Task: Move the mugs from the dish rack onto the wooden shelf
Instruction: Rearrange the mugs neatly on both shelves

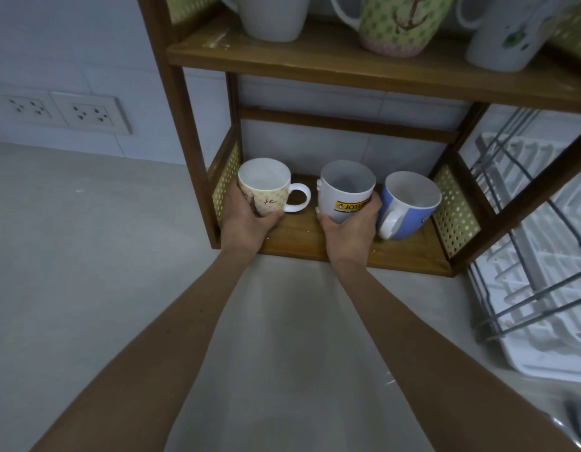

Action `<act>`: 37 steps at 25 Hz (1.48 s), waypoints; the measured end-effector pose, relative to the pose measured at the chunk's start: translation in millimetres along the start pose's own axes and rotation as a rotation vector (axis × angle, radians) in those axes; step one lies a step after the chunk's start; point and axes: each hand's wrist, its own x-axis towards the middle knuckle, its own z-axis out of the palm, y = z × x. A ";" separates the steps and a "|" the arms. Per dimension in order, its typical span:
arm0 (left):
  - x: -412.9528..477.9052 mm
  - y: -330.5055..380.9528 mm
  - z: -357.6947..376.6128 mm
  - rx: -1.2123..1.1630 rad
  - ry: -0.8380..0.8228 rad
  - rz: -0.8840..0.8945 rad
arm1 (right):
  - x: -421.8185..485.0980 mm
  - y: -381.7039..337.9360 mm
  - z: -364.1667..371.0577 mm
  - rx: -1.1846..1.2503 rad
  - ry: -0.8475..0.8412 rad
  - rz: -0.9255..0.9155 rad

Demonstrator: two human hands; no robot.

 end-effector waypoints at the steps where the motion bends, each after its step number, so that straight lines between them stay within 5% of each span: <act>1: 0.0 -0.4 -0.9 -0.002 -0.013 0.001 | -0.1 -0.3 -0.6 -0.002 -0.005 -0.001; 13: 5.4 0.5 -13.2 -0.088 -0.158 -0.100 | -2.4 1.0 -8.2 -0.006 -0.071 0.005; 22: 6.4 13.2 -6.5 -0.139 -0.243 0.014 | -0.5 3.6 -9.2 -0.009 -0.084 0.000; 29: -9.4 18.5 3.8 -0.027 -0.055 -0.032 | 0.0 4.4 -9.1 0.006 -0.083 0.003; 34: -6.2 12.5 -9.5 -0.169 -0.261 0.046 | 1.8 4.7 -11.3 -0.004 -0.099 -0.011; 37: -5.6 15.6 -6.0 -0.092 -0.189 0.019 | 3.9 6.0 -12.4 -0.015 -0.112 -0.010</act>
